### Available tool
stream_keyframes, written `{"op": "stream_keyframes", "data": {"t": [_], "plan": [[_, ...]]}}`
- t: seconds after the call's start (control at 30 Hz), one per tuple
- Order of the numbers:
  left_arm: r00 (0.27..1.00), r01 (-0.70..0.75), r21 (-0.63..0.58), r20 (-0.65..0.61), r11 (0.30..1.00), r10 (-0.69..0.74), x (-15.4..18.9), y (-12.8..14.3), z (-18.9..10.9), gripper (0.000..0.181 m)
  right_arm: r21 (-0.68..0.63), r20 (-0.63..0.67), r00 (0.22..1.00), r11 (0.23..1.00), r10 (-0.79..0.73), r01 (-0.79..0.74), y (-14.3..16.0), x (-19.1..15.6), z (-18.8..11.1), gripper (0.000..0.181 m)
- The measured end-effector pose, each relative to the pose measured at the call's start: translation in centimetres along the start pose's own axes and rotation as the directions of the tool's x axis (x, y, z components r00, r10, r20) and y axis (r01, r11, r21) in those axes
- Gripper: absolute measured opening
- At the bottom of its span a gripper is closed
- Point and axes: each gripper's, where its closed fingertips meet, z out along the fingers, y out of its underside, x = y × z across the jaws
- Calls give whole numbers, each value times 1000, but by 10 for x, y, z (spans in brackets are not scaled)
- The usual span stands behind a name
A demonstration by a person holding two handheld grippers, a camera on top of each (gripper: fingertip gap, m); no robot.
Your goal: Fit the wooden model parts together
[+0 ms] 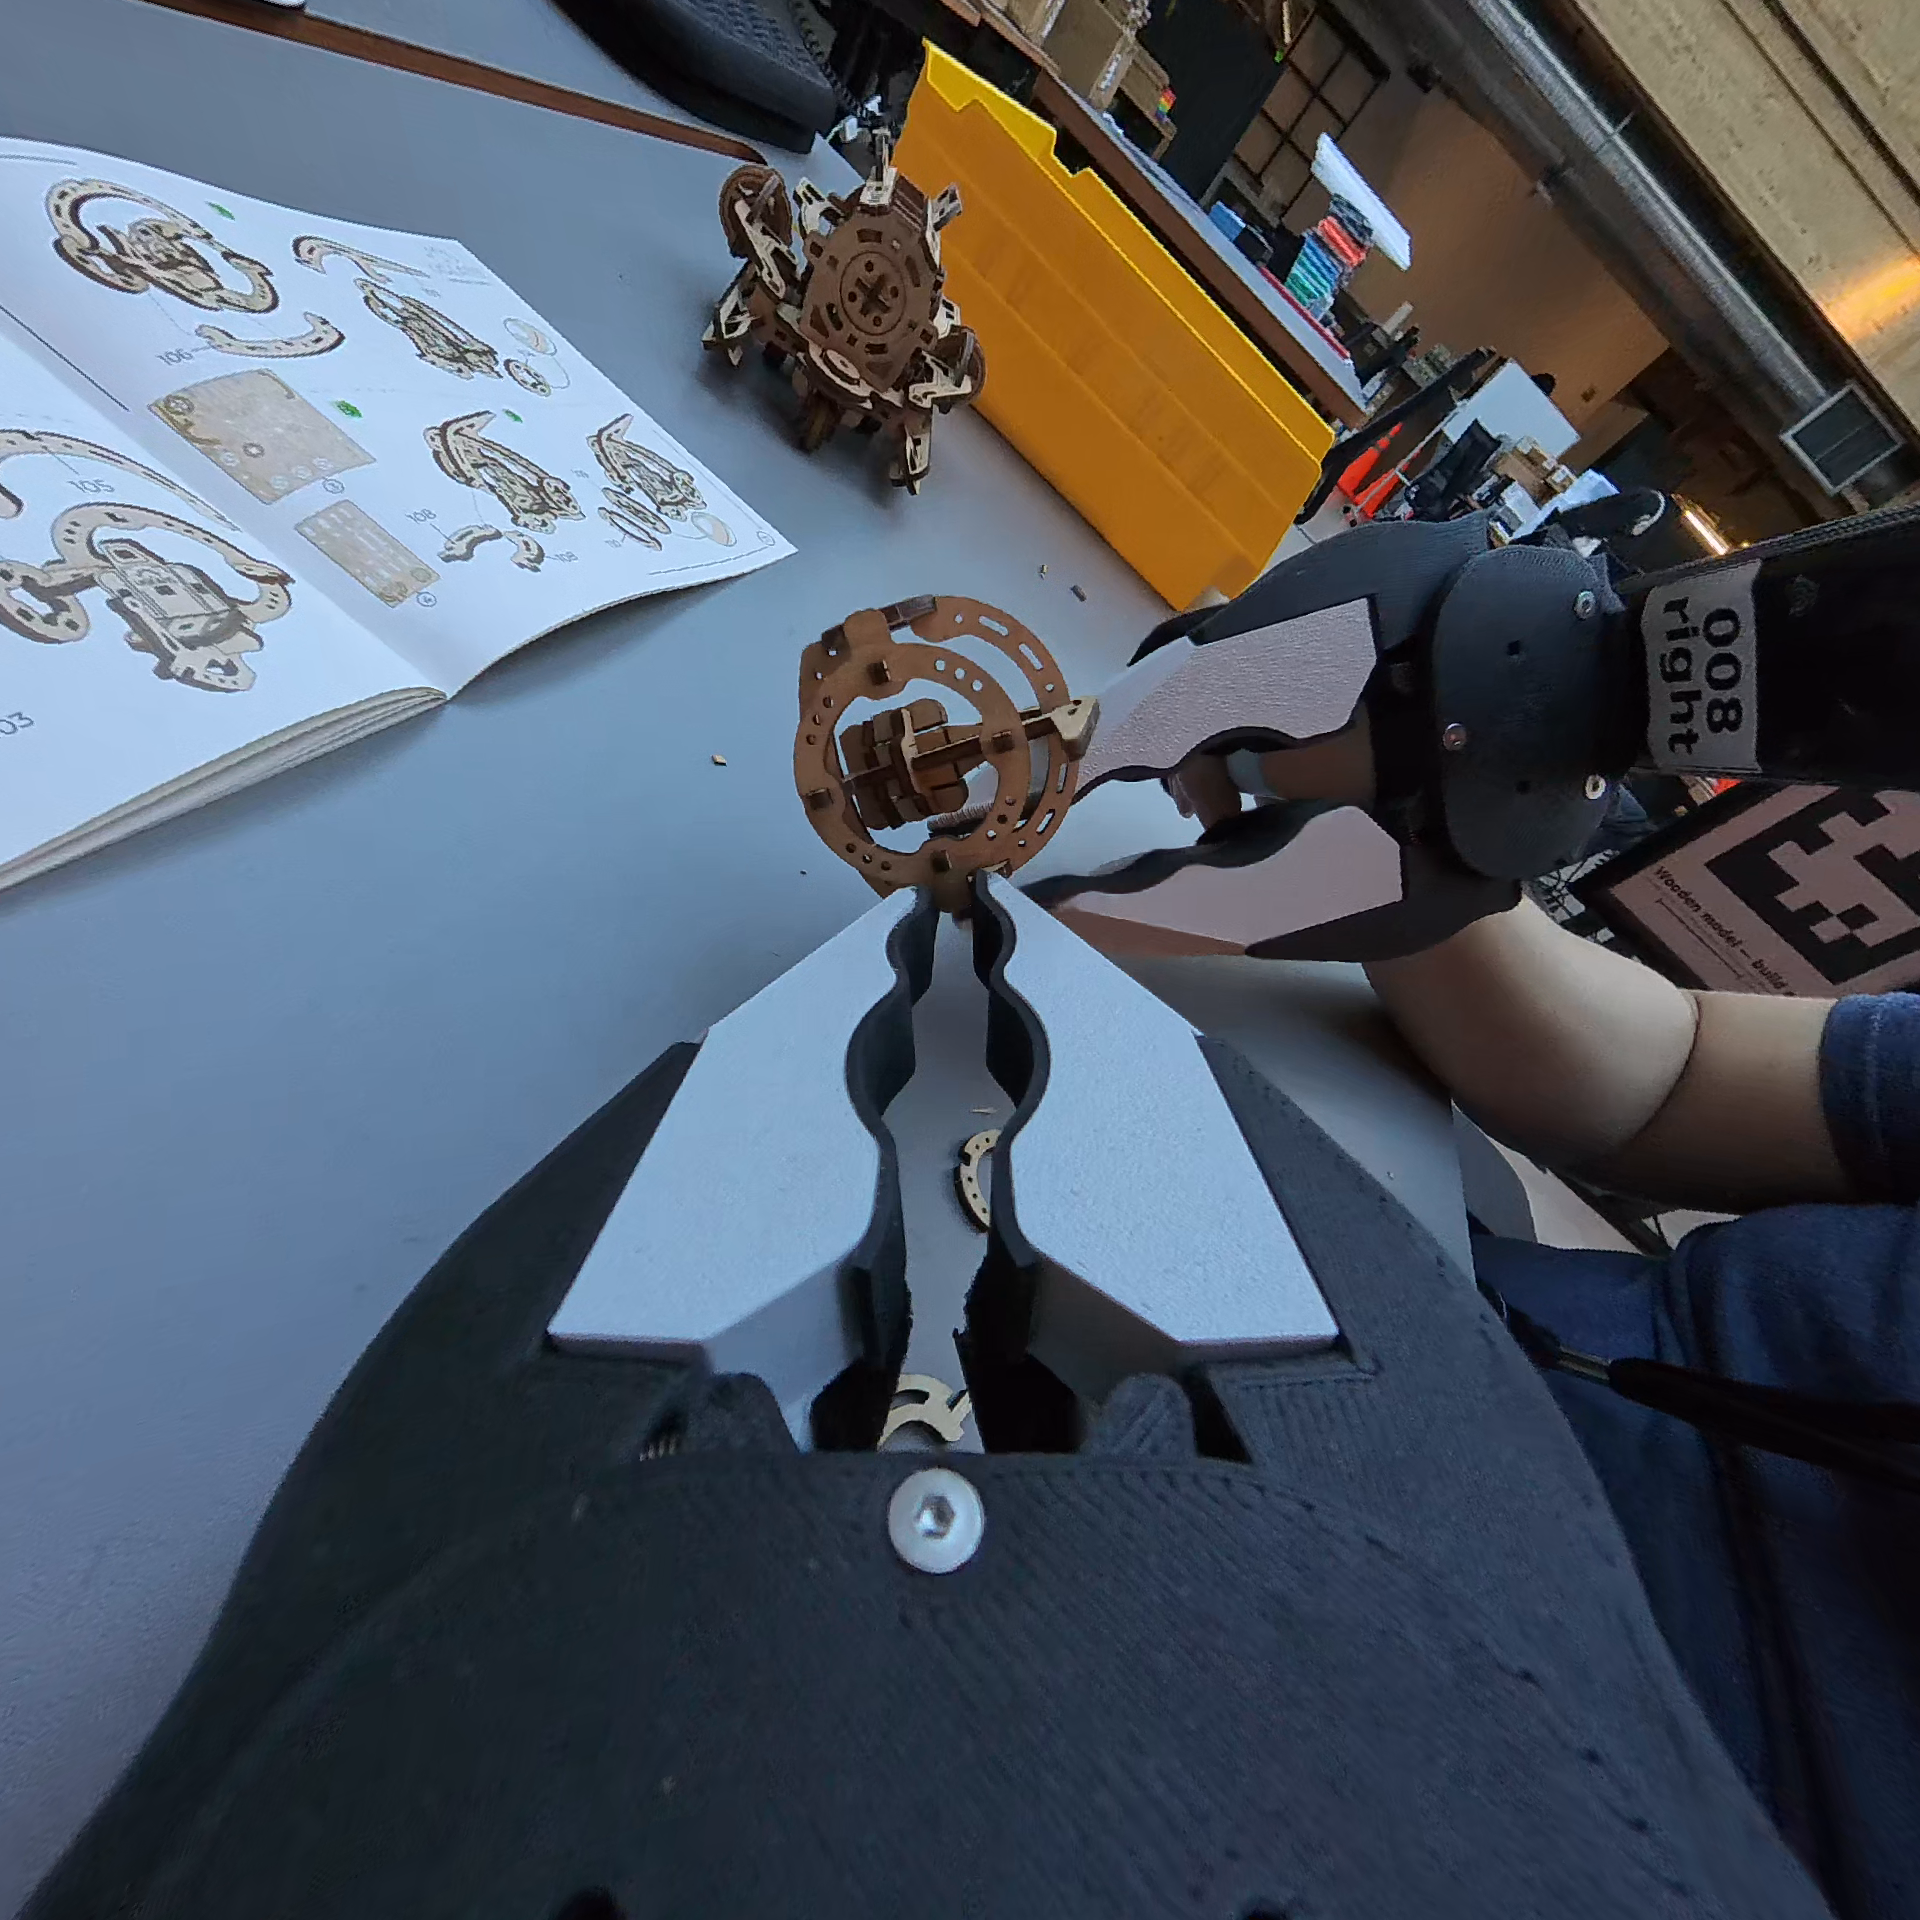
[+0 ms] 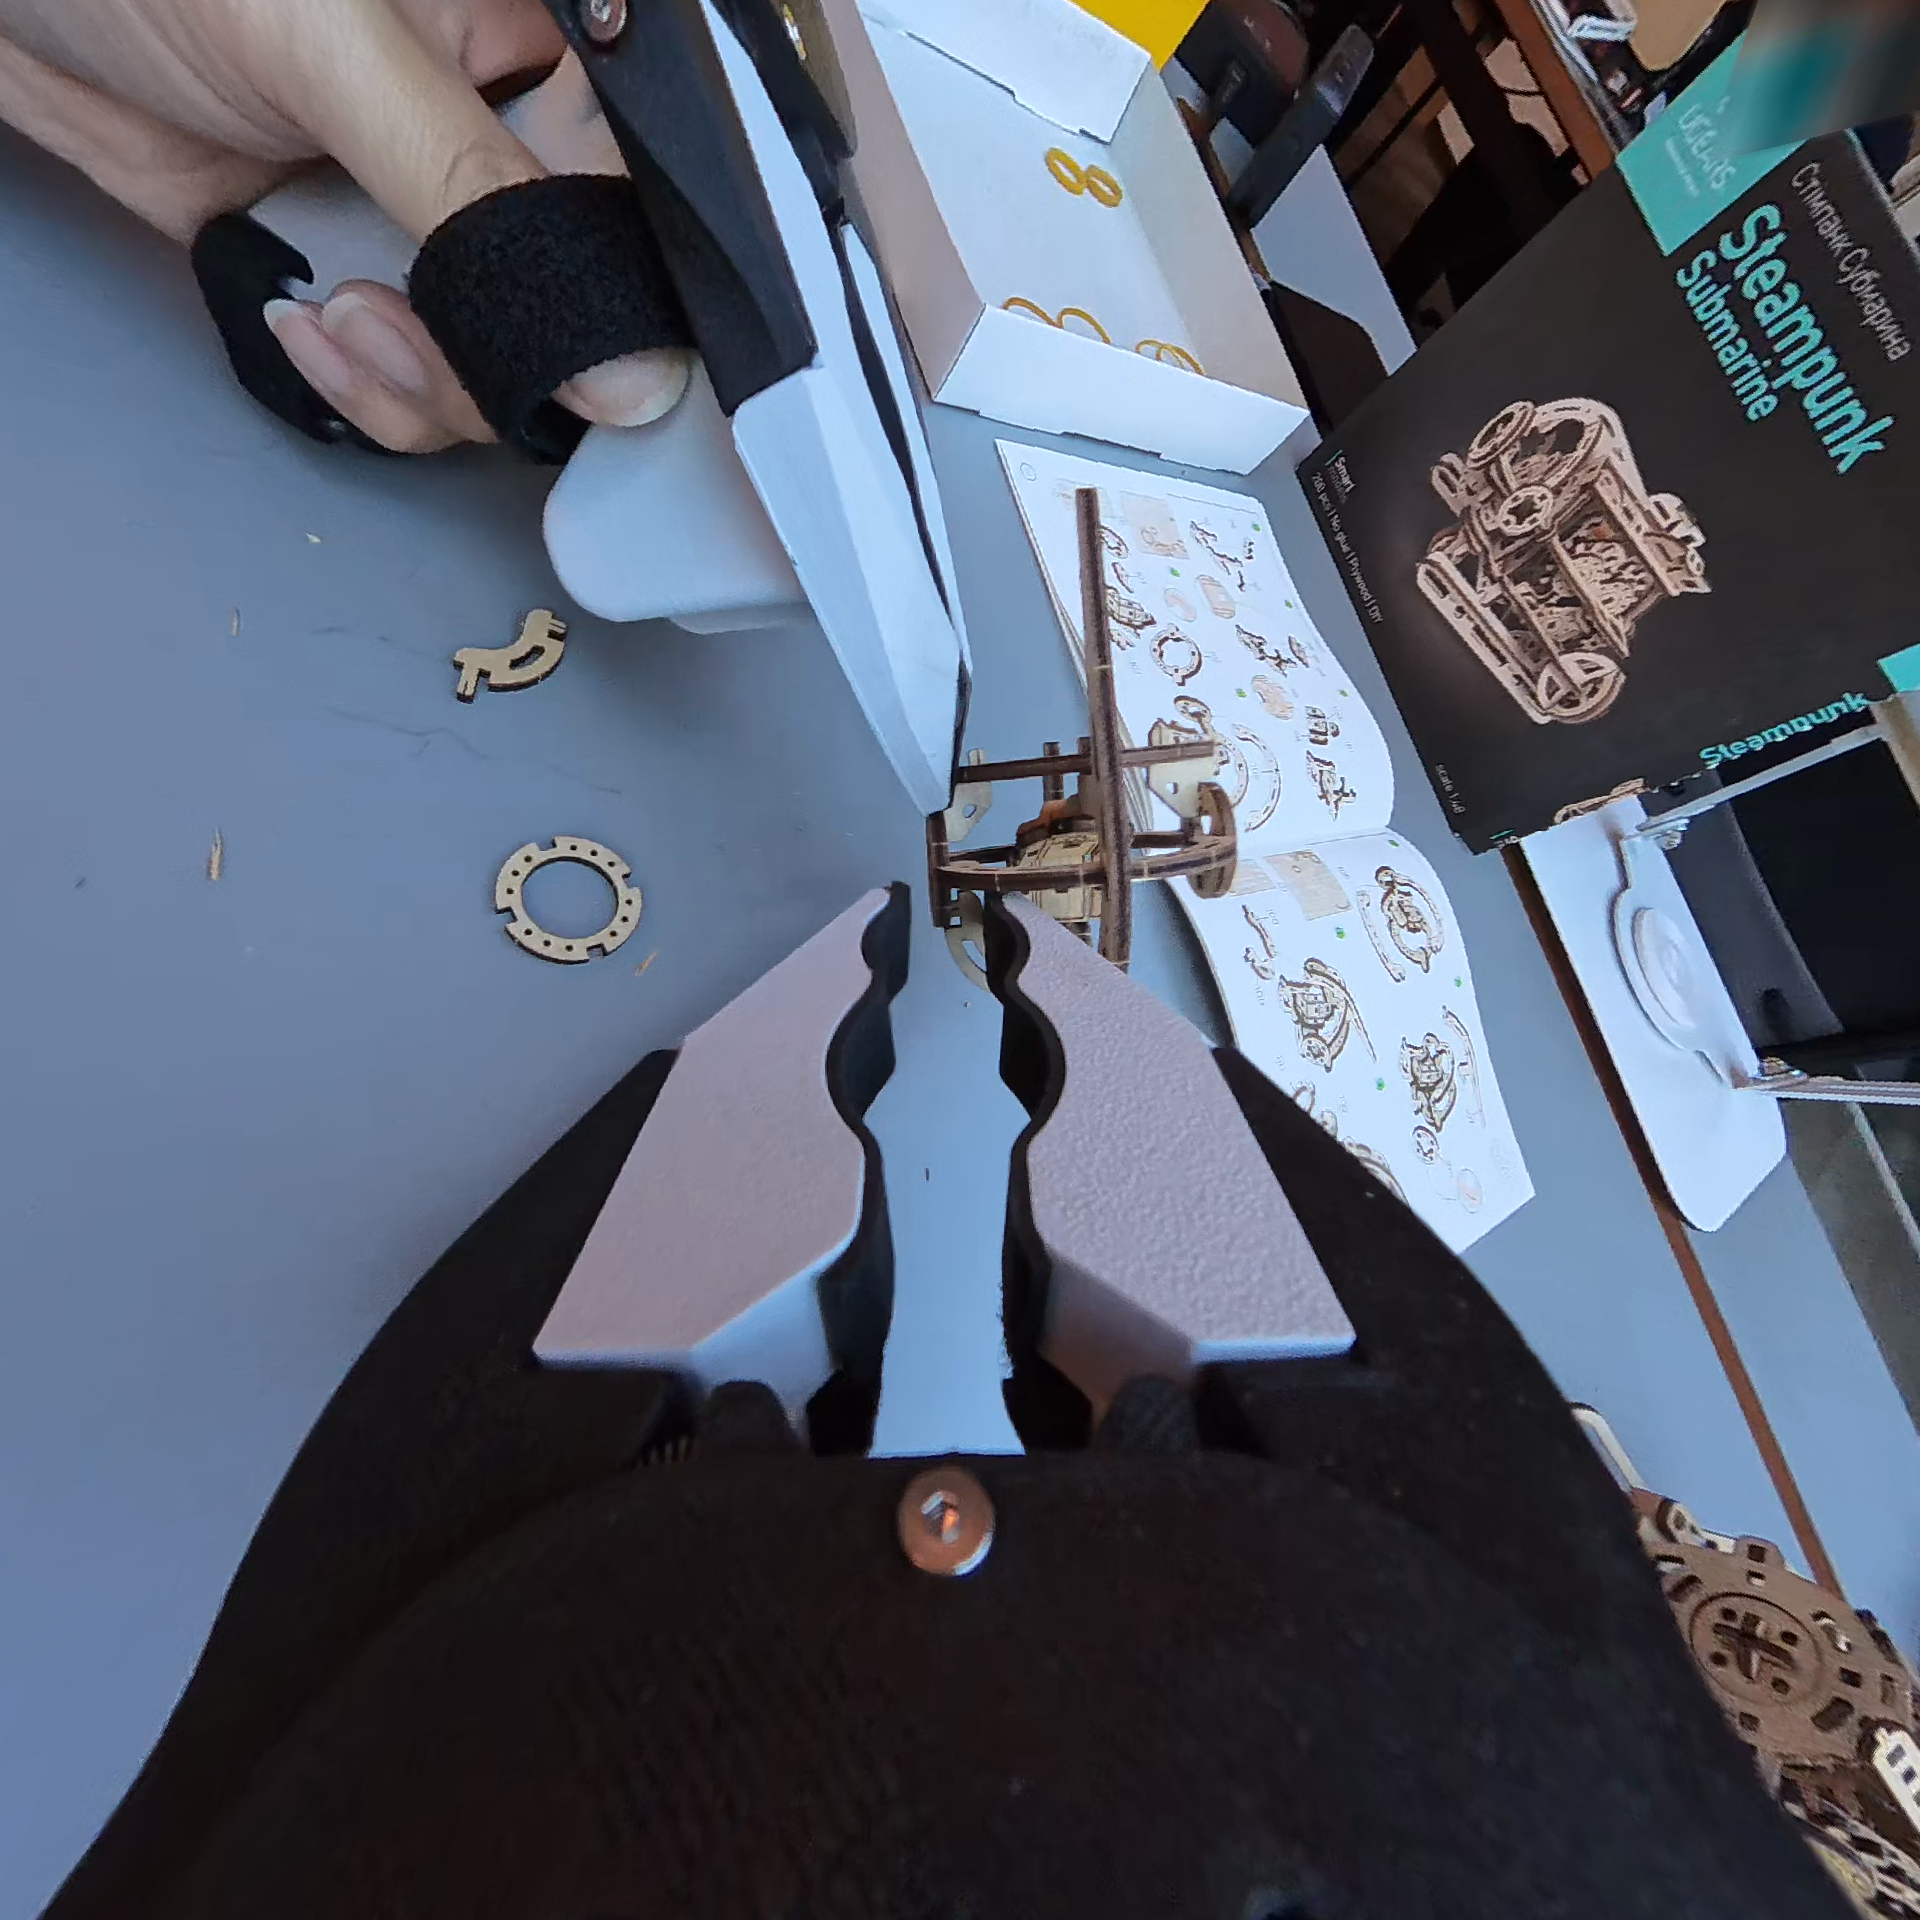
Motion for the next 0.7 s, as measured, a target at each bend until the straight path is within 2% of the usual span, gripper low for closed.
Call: {"op": "stream_keyframes", "data": {"t": [0.17,0.37,0.53,0.67,0.7], "plan": [[1000,7,-12,2,1000,-7,-1,2,1,5,-10,-7,1000,1000,-11,11,2,0,1,8],[1000,16,-7,-9,1000,-16,-1,1,0,5,22,27,994,994,103,-103,0,-1,1,8],[1000,22,-18,-8,1000,-22,-1,3,1,5,22,34,993,993,112,-113,2,-3,1,8],[999,26,46,-27,999,-25,1,-9,-4,6,79,52,976,974,209,-213,-4,2,-2,8],[999,24,73,-32,997,-22,2,-14,-7,12,97,62,964,960,258,-263,-5,6,-4,7]]}}
